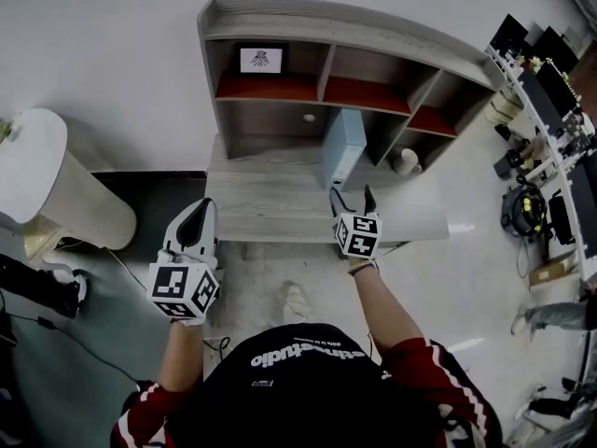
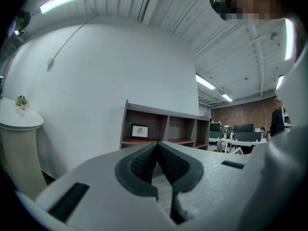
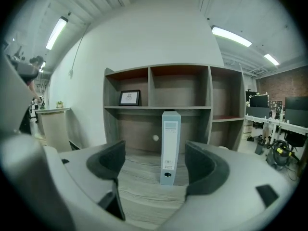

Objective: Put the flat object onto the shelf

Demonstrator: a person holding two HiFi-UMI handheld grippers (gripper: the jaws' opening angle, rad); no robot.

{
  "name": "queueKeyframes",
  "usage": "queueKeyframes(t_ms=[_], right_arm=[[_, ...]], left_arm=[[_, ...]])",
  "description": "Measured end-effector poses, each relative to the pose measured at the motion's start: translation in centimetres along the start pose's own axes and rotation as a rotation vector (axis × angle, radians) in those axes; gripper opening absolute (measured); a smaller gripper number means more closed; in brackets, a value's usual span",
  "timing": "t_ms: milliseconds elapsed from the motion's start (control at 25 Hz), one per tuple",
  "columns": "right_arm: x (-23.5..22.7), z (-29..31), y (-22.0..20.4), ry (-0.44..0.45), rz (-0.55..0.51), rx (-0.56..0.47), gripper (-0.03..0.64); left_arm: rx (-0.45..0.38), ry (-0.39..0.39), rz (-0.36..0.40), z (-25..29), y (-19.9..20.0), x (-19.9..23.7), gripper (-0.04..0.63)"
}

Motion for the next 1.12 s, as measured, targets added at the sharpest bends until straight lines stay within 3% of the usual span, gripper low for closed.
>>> queueKeyframes(t_ms=[400, 640, 920, 1120], right_arm=[[1.1, -9.3, 1.5, 0.060, 0.008, -0.067, 0.377], [0.8, -13.2, 2.1, 0.164, 0.009, -0.108, 0.370], [-2.8, -18.8, 4.8, 0.236, -0.001, -0.171, 0.362], [-6.4, -21.4, 6.5, 0.226, 0.020, -0.211, 0.336]], left_arm=[[-0.023, -0.044, 0.005, -2.9, -0.1, -1.6, 0.006], [-0.021, -0.035, 0.022, -2.6, 0.0, -3.9, 0.006], [-0.033, -0.007, 0.037, -2.4, 0.9, -8.0, 0.006], [-0.050, -0.006, 0.050, -2.4, 2.0, -10.9, 0.006]])
Point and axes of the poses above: the fingertips, and each gripper's own axes: z forward along the fingers, x to its left, y out of its top, the point moved 8 cm from there along -z, backward along the fingers, and after that the axes turned 10 degrees about x, right-handed, at the moved point
